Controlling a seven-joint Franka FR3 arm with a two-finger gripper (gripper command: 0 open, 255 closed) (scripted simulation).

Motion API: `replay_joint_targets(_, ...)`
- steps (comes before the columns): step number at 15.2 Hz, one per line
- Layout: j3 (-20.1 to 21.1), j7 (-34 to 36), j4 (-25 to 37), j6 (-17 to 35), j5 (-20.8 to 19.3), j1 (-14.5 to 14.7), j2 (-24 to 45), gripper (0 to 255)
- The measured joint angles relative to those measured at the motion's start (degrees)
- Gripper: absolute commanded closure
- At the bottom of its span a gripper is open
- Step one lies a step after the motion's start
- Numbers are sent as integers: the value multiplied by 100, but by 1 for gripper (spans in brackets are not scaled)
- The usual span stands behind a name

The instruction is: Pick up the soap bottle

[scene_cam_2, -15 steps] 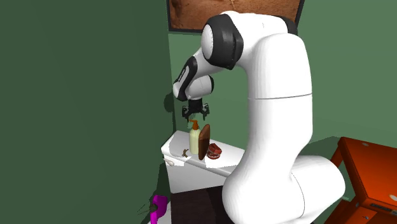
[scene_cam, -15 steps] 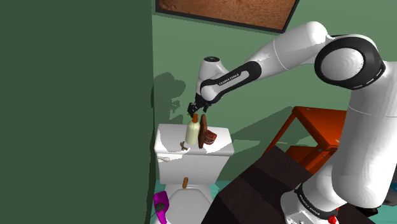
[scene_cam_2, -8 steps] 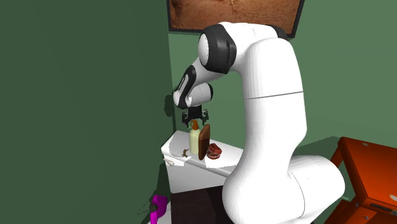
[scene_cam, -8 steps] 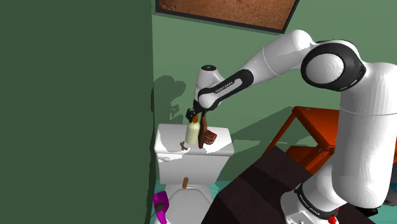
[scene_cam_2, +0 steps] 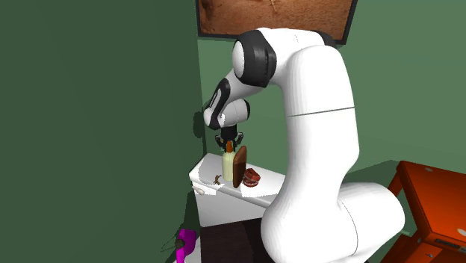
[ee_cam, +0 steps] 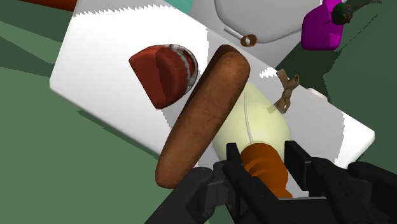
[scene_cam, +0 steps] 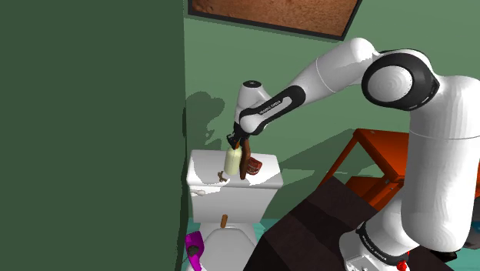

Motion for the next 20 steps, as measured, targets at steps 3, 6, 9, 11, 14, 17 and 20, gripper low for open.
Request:
replay_joint_targets(3,0,1,-2,0,0,0,-1,255)
replay_joint_targets(6,6,-6,11,-71,8,-1,-55,255)
replay_joint_targets(9,21,-27,-3,-220,28,-12,-218,255)
replay_joint_targets(11,29,-60,-10,-327,46,-33,-335,255)
replay_joint_targets(14,46,-69,13,-524,68,-29,-508,255)
replay_joint_targets(17,58,-91,54,-704,89,-36,-648,255)
replay_joint_targets(20,68,-108,49,-841,108,-42,-791,255)
